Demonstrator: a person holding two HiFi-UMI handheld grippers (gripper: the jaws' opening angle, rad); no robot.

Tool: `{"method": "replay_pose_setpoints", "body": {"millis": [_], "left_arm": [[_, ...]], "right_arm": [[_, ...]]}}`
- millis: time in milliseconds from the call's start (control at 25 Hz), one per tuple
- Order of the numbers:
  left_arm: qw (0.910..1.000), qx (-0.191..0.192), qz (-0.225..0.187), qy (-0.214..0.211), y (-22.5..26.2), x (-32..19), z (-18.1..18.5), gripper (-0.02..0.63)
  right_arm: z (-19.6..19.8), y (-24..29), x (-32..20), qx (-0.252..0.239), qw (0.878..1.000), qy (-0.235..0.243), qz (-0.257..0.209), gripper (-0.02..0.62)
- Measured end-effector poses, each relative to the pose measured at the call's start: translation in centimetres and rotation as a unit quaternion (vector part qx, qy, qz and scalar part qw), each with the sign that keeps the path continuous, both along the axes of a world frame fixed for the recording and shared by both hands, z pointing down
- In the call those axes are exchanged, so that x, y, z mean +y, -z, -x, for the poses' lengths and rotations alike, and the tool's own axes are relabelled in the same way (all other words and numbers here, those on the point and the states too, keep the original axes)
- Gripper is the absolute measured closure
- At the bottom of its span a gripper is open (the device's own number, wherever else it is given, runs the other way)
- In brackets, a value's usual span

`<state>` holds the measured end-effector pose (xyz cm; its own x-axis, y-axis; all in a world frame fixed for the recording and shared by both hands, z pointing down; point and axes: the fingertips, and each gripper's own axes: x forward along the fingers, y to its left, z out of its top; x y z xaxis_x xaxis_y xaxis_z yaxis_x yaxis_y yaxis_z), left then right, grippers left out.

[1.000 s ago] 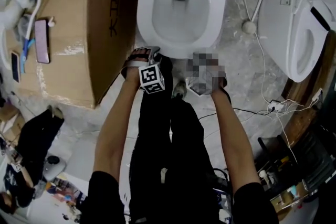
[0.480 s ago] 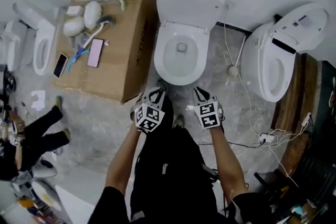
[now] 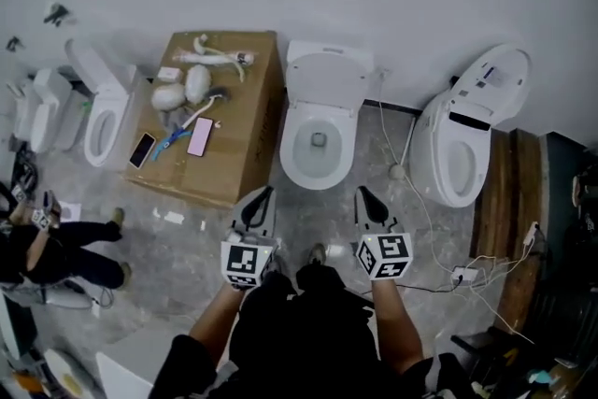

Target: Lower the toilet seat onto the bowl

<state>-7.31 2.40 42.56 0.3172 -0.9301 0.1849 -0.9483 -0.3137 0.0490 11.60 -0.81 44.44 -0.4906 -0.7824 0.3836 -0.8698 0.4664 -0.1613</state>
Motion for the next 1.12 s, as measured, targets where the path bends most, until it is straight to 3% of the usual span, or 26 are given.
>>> {"method": "replay_pose_setpoints", "body": {"millis": [160,320,600,1120], "left_arm": [[0.9988,0.023,-0.038,0.020,6.0,3.8,1.3,0.574],[0.9981,0.026,-0.056,0.006,8.8,6.4,1.4,0.574],[0.9976,0.019,-0.064,-0.017,9.2,8.7,1.9,0.574],[0.9978,0.034,-0.056,-0.005,9.6,10.3,2.7,0.574]], "right_arm": [[0.5,5.4,4.4,0.004,0.999,-0.013,-0.050,0.566],[0.9,7.7,8.5,-0.007,0.997,-0.029,-0.065,0.566],[2.4,8.3,11.3,-0.015,0.996,-0.048,-0.072,0.574],[3.5,9.2,12.4,-0.006,0.996,-0.038,-0.081,0.574]]}}
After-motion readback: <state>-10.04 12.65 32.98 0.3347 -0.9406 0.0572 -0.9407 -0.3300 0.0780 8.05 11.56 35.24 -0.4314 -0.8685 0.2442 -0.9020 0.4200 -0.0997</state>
